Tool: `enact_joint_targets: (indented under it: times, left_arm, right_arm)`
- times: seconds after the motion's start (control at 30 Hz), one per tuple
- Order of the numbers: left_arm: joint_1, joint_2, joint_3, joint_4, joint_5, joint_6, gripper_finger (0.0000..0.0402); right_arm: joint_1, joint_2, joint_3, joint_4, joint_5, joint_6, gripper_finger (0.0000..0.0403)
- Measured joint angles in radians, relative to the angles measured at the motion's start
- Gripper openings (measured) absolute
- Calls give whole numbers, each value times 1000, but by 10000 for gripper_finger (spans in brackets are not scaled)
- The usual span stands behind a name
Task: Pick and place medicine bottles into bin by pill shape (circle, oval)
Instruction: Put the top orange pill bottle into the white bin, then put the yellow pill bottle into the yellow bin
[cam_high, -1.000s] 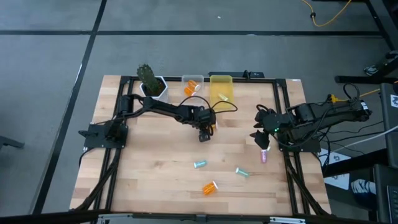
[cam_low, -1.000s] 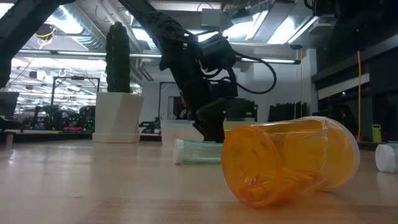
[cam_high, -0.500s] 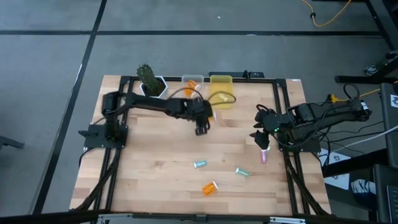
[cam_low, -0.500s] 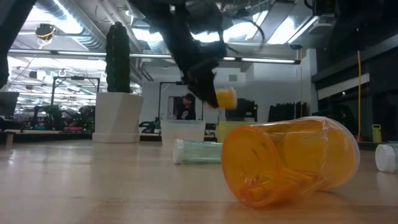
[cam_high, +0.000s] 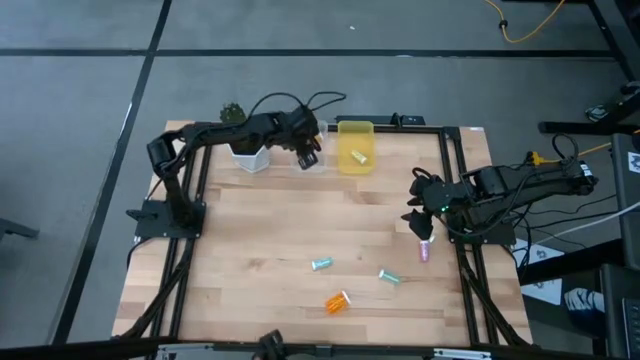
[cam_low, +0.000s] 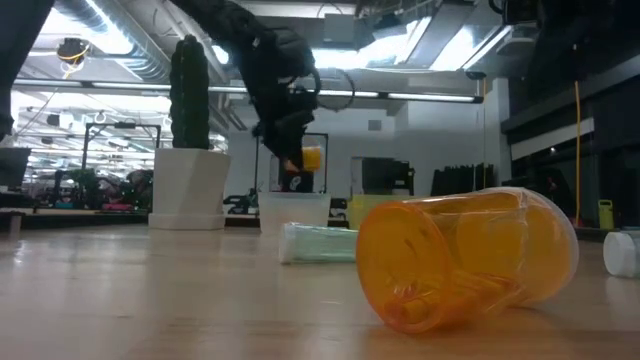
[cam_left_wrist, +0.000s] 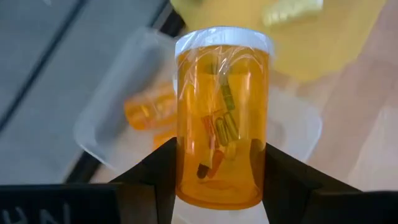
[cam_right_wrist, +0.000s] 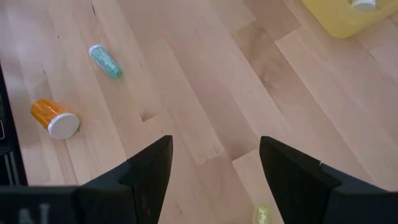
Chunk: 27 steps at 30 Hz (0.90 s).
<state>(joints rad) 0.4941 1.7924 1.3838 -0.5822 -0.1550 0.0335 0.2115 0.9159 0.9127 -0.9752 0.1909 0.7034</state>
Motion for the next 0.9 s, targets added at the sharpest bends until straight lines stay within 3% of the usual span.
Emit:
enact_joint_targets:
  times: [0.43, 0.63, 0.9]
  left_arm:
    - [43, 2, 0, -62, 14, -6, 249]
    - [20, 2, 0, -83, 8, -47, 256]
    - [-98, 1, 0, -206, 11, -53, 256]
  right_arm:
    - [0, 0, 0, 0, -8, 0, 244]
    - [0, 0, 0, 0, -8, 7, 244]
    - [0, 0, 0, -4, -8, 96, 244]
